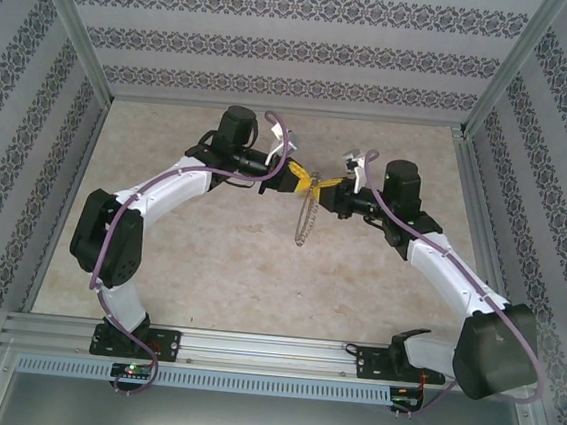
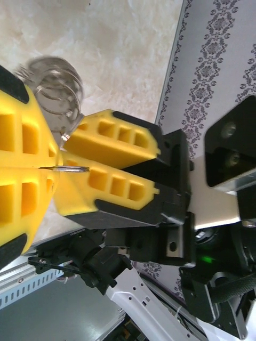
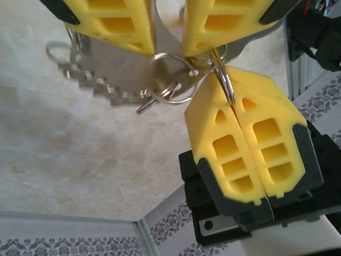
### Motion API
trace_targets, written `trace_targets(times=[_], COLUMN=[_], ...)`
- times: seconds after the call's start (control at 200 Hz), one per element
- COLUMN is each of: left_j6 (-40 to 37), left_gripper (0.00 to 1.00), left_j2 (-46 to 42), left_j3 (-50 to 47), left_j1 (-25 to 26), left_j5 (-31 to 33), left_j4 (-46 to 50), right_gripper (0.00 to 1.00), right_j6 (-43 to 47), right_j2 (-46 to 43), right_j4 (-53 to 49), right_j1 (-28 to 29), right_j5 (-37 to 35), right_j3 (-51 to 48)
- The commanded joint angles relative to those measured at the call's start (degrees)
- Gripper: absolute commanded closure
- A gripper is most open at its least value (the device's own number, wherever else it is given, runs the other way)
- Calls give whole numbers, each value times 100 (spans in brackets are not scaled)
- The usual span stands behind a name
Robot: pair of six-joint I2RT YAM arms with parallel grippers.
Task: Put the keys on the keyring
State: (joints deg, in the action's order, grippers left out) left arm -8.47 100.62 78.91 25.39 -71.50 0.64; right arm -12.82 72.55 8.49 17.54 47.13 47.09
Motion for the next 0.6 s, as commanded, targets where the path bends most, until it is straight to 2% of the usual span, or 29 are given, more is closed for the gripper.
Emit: trace_targets(times=[0.0, 0.195, 0.46, 0.595], left_j6=[245, 381, 415, 485], left_gripper=[100, 100, 100, 100], left_j2=[-213, -252, -278, -263], left_j3=[-126, -245, -298, -324], left_j1=[26, 26, 19, 19], left_j5=[-89, -43, -8, -4], left_j4=[-592, -806, -894, -1002], right_gripper=[80, 79, 78, 78], right_j6=[-53, 22, 81, -25], right_j2=[250, 389, -575, -928], right_j4=[243, 87, -341, -275], right_j1=[264, 324, -405, -559], right_j5=[237, 35, 37, 123], right_j3=[139, 113, -221, -301])
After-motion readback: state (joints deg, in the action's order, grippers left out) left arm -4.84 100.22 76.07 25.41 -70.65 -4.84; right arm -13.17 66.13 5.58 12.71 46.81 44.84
